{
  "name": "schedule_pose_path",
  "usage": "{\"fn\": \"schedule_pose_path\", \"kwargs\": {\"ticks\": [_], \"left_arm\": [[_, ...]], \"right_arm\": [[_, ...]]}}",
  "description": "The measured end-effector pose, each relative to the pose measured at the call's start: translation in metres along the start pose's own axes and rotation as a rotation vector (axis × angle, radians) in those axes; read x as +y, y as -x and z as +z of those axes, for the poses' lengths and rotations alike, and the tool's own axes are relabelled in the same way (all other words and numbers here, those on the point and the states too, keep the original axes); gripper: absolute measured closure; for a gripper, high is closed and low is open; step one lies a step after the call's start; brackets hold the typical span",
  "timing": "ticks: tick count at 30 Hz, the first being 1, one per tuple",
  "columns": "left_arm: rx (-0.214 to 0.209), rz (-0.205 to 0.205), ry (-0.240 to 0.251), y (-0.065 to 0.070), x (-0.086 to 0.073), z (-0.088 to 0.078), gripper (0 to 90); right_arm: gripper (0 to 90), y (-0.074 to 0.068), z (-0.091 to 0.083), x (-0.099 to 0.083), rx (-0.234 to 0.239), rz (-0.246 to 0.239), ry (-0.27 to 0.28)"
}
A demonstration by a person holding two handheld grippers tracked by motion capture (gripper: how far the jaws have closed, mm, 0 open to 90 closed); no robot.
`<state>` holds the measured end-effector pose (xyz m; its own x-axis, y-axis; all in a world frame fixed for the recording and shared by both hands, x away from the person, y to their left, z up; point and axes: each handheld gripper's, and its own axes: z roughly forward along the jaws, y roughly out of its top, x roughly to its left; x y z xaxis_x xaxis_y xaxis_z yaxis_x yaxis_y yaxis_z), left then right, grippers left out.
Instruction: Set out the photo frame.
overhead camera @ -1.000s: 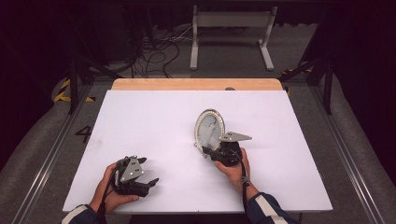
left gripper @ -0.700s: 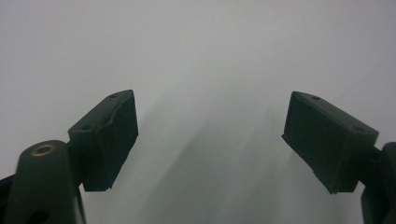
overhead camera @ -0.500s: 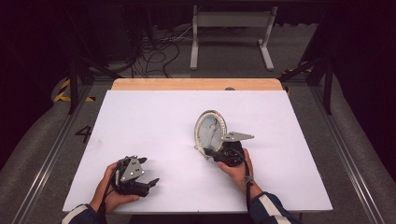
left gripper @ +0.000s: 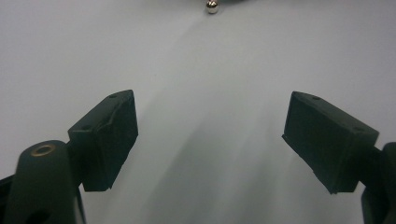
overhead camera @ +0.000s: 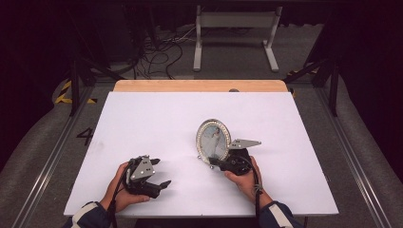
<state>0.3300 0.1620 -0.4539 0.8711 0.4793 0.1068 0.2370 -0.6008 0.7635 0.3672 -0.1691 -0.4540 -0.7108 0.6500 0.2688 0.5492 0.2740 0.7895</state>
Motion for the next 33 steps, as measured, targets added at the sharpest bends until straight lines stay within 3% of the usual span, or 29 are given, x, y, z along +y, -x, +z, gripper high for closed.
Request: {"fn": "schedule_pose_path", "kwargs": {"ticks": [6, 11, 17, 21, 24, 28, 31, 33], "left_arm": [[-0.006, -0.029, 0.053, -0.012, 0.022, 0.015, 15.3], [-0.049, -0.050, 0.083, -0.024, 0.040, 0.033, 14.5], [-0.083, -0.041, 0.095, -0.029, 0.065, 0.059, 12.5], [-0.104, -0.040, 0.100, -0.031, 0.075, 0.069, 12.1], [-0.126, -0.051, 0.115, -0.034, 0.081, 0.076, 12.1], [-0.143, -0.041, 0.119, -0.034, 0.085, 0.084, 15.4], [-0.180, -0.038, 0.124, -0.033, 0.088, 0.087, 20.2], [-0.158, -0.020, 0.118, -0.031, 0.091, 0.087, 24.2]], "right_arm": [[71.4, -0.005, -0.006, -0.004, -0.060, -0.030, -0.018], [70.3, -0.011, -0.018, -0.004, -0.112, -0.071, -0.009], [70.1, -0.018, -0.037, -0.003, -0.169, -0.083, 0.063], [72.0, -0.020, -0.042, -0.006, -0.179, -0.070, 0.101], [75.4, -0.024, -0.047, -0.006, -0.205, -0.092, 0.119], [79.2, -0.023, -0.050, -0.007, -0.190, -0.063, 0.139], [79.5, -0.022, -0.050, -0.008, -0.182, -0.054, 0.142], [79.4, -0.023, -0.050, -0.007, -0.184, -0.054, 0.141]]}}
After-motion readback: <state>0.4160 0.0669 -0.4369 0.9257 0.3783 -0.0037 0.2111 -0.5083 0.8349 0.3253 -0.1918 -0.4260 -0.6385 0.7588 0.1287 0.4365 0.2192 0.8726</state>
